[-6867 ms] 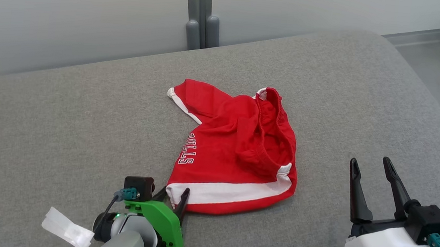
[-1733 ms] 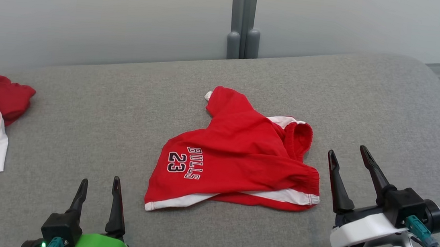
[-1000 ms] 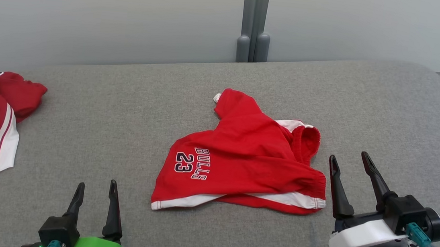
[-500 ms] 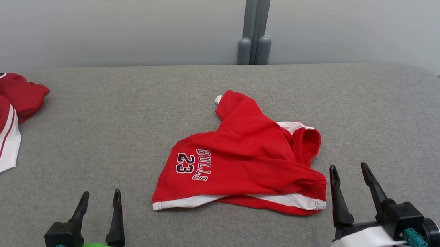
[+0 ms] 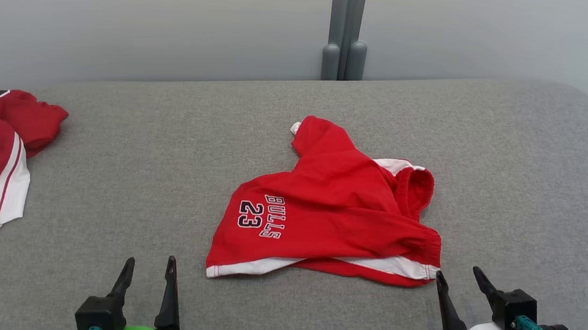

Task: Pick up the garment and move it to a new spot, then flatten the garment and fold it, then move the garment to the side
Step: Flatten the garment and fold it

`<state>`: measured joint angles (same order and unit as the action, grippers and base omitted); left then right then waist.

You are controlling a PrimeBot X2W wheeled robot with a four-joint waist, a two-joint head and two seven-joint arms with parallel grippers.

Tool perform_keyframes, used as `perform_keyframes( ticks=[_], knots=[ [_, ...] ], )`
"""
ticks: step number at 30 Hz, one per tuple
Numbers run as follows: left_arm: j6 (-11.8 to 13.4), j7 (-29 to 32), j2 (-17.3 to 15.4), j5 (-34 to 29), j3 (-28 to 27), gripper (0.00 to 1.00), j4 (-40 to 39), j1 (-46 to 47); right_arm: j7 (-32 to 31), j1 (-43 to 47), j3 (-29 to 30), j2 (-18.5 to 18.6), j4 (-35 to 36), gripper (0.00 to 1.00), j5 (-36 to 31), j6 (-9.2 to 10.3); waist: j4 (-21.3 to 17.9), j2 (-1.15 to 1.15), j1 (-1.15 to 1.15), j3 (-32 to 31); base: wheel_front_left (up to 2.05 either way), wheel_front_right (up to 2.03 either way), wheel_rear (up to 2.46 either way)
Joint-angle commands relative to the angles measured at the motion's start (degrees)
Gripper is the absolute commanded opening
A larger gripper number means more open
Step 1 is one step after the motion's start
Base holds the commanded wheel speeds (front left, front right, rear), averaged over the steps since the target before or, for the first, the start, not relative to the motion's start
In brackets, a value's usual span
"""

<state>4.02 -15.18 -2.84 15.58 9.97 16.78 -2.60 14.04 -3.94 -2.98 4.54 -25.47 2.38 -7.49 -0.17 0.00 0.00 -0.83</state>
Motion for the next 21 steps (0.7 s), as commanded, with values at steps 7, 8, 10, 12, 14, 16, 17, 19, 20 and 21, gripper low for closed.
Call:
perform_keyframes(
  ticks=[7, 8, 10, 12, 14, 16, 17, 19, 20, 21],
  knots=[
    [-0.4, 0.0, -0.1, 0.3, 0.9, 1.0, 0.6, 1.8, 0.6, -5.2, -2.7, 2.4, -9.0, 1.0, -0.4, 0.0, 1.4, 0.0, 0.0, 1.1, 0.0, 0.0, 0.0],
    [-0.4, 0.0, -0.1, 0.2, 1.0, 1.0, 0.6, 1.9, 0.7, -5.8, -3.1, 2.8, -10.0, 1.0, -0.5, 0.0, 1.6, 0.0, 0.0, 1.2, 0.0, 0.0, 0.0],
    [-0.3, 0.0, -0.2, 0.1, 0.9, 1.0, 0.6, 2.0, 0.8, -7.1, -4.2, 3.2, -11.9, 1.0, -0.5, 0.0, 1.8, 0.0, 0.0, 1.4, 0.0, 0.0, 0.0],
    [-0.4, 0.0, -0.2, 0.1, 0.9, 1.0, 0.6, 2.2, 0.9, -8.3, -5.3, 3.3, -13.7, 1.0, 0.0, 0.0, 2.0, 0.0, 0.0, 1.6, 0.0, 0.0, 0.0],
    [-0.4, 0.0, -0.3, 0.1, 0.9, 1.0, 0.6, 2.4, 1.0, -9.4, -6.6, 3.8, -15.3, 0.96, 0.4, 0.0, 2.2, 0.0, 0.0, 1.8, 0.0, 0.0, 0.0],
    [-0.4, 0.0, -0.3, 0.0, 0.9, 1.0, 0.6, 2.5, 1.1, -10.5, -7.9, 4.2, -16.8, 0.87, 0.9, 0.0, 2.3, 0.0, 0.0, 2.1, 0.0, 0.0, 0.0],
    [-0.4, 0.0, -0.3, 0.0, 0.9, 1.0, 0.7, 2.5, 1.2, -11.0, -8.3, 4.3, -17.4, 0.81, 1.2, 0.01, 2.4, 0.0, 0.0, 2.1, 0.0, 0.0, 0.0],
    [-0.5, 0.0, -0.4, 0.0, 0.9, 1.0, 0.7, 2.6, 1.2, -11.9, -9.2, 4.3, -18.5, 0.53, 1.7, 0.0, 2.5, 0.0, 0.0, 2.3, 0.0, 0.0, 0.0],
    [-0.5, 0.0, -0.4, 0.0, 0.9, 1.0, 0.8, 2.7, 1.2, -12.2, -9.6, 4.3, -18.9, 0.43, 1.9, 0.0, 2.6, 0.0, 0.0, 2.4, 0.0, 0.0, 0.0],
    [-0.5, 0.0, -0.4, -0.1, 0.9, 1.0, 0.7, 2.8, 1.1, -12.5, -9.9, 4.4, -19.3, 0.37, 2.1, 0.0, 2.6, 0.0, 0.0, 2.5, 0.0, 0.0, 0.0]
  ],
)
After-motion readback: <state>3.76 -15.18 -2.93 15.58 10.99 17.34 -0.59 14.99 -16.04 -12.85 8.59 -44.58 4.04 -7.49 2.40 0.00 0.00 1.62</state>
